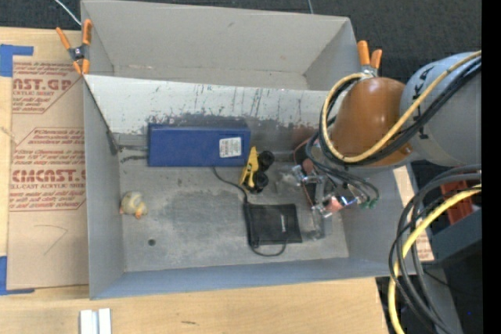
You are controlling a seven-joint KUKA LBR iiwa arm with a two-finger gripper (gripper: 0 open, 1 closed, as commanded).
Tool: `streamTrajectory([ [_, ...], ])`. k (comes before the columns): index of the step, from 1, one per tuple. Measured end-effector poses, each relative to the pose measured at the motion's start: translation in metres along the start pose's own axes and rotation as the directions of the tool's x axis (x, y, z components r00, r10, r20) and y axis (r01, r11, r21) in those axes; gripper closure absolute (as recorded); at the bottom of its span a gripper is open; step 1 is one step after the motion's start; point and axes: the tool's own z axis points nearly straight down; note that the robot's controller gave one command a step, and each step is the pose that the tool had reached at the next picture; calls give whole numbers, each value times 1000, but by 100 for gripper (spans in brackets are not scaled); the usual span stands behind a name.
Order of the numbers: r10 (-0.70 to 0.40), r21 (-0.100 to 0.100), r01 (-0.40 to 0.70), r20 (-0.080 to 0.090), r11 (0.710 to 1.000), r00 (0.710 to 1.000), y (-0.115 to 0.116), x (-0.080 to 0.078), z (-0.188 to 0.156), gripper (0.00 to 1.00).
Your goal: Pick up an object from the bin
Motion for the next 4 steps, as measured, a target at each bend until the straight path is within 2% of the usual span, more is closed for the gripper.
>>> streamTrajectory([
  [1,-65,-2,65,1,998,998,41,-18,1,0],
  [2,-531,-1,531,1,847,847,25,6,2,100],
  [3,-531,-1,531,1,848,848,25,6,2,100],
  [4,-554,-6,554,0,832,832,45,17,-74,100],
])
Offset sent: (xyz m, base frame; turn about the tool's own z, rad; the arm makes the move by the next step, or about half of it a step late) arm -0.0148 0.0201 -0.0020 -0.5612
